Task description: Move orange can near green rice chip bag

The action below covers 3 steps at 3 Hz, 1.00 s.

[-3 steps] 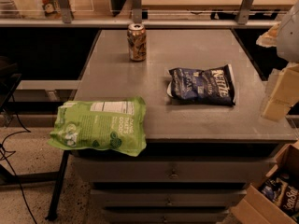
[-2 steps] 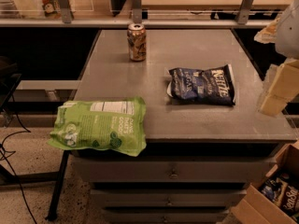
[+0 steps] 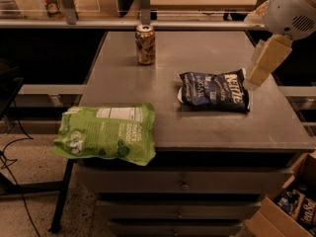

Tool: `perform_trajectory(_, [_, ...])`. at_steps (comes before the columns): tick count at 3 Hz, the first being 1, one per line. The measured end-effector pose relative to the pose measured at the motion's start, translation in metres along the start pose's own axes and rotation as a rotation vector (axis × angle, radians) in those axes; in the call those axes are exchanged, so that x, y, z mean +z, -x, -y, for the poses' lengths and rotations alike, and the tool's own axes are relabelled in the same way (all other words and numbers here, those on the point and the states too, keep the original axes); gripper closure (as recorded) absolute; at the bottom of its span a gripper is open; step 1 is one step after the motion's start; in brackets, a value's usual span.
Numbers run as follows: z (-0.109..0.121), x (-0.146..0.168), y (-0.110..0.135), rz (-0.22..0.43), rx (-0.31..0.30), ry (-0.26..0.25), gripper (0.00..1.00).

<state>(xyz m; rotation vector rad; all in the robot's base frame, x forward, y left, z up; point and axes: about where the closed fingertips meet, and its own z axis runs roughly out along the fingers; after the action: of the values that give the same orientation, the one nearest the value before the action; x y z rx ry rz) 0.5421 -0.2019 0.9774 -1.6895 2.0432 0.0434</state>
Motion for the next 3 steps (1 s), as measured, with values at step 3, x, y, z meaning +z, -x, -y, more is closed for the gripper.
perform_trajectory(3, [0.093, 0.097, 0.027, 0.416, -0.138, 0.15, 0.0])
